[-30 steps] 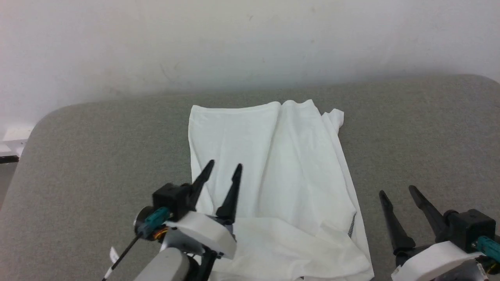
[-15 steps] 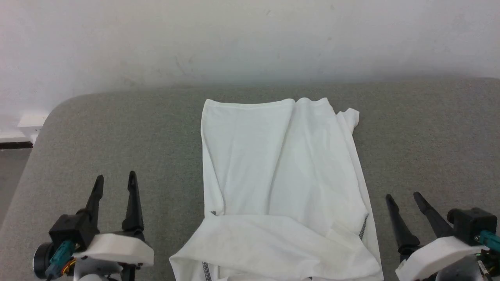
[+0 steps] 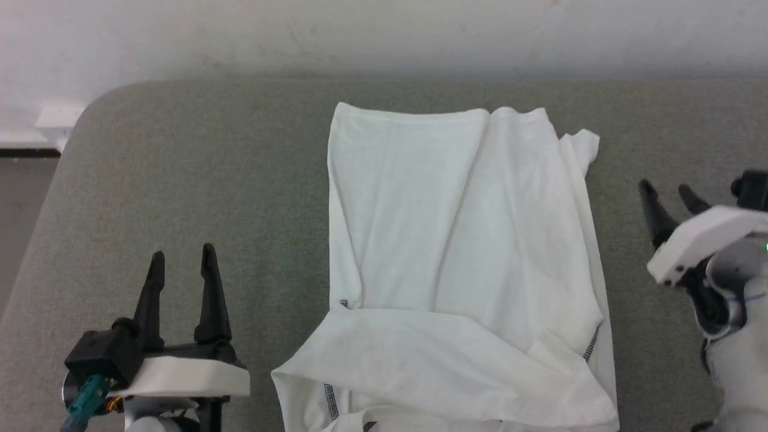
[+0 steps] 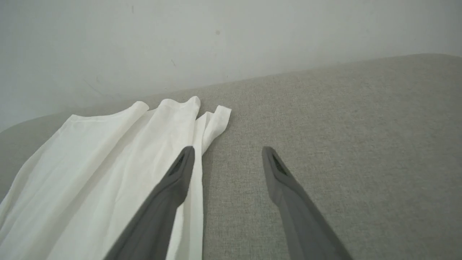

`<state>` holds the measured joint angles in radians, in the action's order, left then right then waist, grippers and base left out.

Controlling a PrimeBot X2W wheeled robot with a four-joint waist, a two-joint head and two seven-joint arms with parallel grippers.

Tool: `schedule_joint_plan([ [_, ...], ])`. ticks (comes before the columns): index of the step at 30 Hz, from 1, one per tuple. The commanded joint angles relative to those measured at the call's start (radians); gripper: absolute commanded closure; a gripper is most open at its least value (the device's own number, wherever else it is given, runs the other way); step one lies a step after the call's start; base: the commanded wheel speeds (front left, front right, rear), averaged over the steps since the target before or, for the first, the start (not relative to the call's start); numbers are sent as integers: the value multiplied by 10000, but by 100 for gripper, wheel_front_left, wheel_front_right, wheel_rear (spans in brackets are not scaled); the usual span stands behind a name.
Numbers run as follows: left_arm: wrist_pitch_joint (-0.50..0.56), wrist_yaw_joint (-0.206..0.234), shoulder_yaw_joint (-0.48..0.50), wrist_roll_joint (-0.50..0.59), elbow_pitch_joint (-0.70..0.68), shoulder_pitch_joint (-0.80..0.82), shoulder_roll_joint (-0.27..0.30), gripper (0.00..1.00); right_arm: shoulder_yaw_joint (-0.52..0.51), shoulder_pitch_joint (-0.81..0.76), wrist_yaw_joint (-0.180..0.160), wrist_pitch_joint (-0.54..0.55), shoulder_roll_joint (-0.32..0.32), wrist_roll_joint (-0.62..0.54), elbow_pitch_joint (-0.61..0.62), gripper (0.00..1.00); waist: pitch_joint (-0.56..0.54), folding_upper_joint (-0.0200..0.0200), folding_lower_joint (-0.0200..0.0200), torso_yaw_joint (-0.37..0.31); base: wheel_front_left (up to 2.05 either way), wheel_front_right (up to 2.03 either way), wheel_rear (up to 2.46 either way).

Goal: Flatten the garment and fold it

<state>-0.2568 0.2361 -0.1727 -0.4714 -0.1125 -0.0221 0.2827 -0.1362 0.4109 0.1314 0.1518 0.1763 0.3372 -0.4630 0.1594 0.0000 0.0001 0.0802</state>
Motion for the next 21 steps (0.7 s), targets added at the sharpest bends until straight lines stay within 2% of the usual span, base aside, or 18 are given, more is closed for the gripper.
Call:
schedule_joint_plan([
  [1,-48,-96,55,110,-110,223,-98,0,-4,429,-7,172,90,106,-260,0,849,0,-1,463,0,0,0],
  [6,-48,-434,107,397,-335,913,-610,0,236,2600,-7,1570,763,408,-1784,0,1884,0,-1,874,0,0,0],
  [12,-49,-952,156,792,-577,1554,-1201,0,581,4651,-7,3308,1498,504,-2852,0,2854,0,-1,1292,0,0,0],
  [17,-49,-1407,292,1076,-593,1912,-1618,0,964,5694,-7,4306,1819,482,-3354,0,3418,0,-1,1519,0,0,0],
  [21,-49,-1718,375,1256,-420,2047,-1859,0,1284,5935,-7,5177,1866,425,-3924,0,3611,0,-1,1577,0,0,0],
])
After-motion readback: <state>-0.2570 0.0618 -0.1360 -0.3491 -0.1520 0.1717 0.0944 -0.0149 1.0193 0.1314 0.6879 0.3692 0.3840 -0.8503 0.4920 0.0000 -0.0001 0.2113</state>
